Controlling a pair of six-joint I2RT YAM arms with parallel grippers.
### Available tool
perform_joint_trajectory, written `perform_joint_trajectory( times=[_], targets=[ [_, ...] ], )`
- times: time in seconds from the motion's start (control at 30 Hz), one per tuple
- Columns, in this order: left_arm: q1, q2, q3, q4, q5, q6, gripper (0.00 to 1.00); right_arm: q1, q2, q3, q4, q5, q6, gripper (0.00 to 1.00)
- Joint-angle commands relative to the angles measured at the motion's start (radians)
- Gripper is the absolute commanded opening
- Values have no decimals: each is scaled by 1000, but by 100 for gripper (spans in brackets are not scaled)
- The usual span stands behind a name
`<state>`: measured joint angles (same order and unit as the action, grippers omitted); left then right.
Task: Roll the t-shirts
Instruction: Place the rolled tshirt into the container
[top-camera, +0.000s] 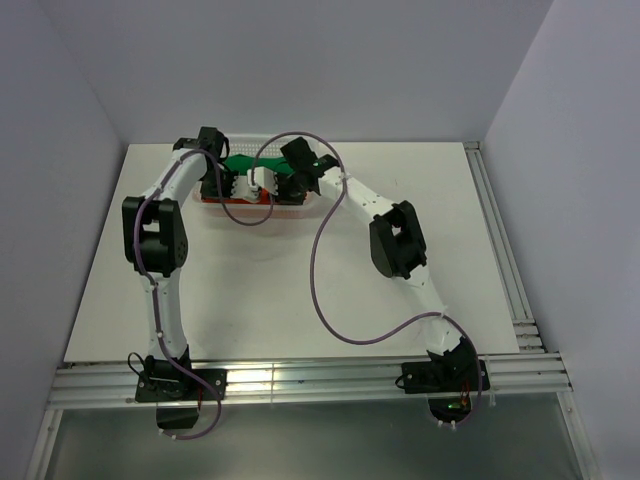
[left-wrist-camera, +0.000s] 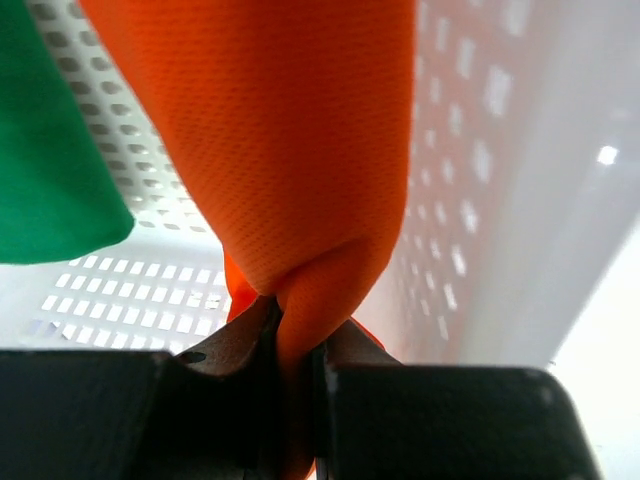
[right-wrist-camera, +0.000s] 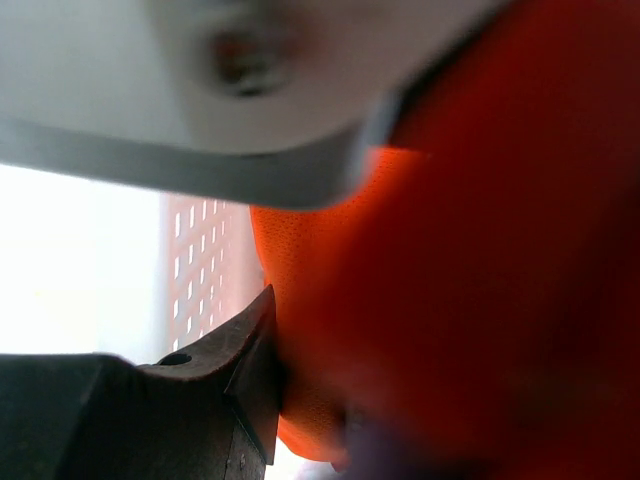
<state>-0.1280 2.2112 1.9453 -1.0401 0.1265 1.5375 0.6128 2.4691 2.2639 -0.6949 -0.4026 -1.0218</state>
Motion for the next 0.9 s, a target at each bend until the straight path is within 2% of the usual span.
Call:
perform_joint_trajectory(
  times=[0.0,0.03,0.07,0.17,0.27,0.4,0.43,0.47,0.5,0.73,0.77,0.87],
  targets=[
    [10,-61,-9,-66,-85,58,9,-8,-73,-33,-22,77,29,10],
    [8,-55,-8,-72,-80,53,13,-7,-82,-52,-15,79,29,10],
    [7,-53,-8,-75,-74,56,21,-4,-90,-62,-3,80,35,11],
    [4,-68,-35,-57,-54,70,28,-1,-102,-78,0,68,42,14],
    [-2,-84,-91,-3,-57,81,28,1,-101,-78,-5,62,45,14],
    [-12,-56,-68,2,-64,58,31,4,-91,-73,-12,76,49,15],
    [-16,-51,-62,0,-61,43,32,4,-94,-75,-12,74,51,17],
    [-18,-50,-49,-11,-56,41,39,4,-96,-78,-3,74,54,18],
    [-16,-50,-48,-14,-54,45,43,4,-101,-90,6,79,58,21],
    [-18,-70,-28,-49,-41,78,52,5,-107,-96,20,71,62,26],
    [-18,-70,-17,-58,-41,81,54,4,-107,-95,23,67,69,30],
    [-18,-74,-11,-84,-31,90,60,4,-114,-102,37,58,80,33]
  ],
)
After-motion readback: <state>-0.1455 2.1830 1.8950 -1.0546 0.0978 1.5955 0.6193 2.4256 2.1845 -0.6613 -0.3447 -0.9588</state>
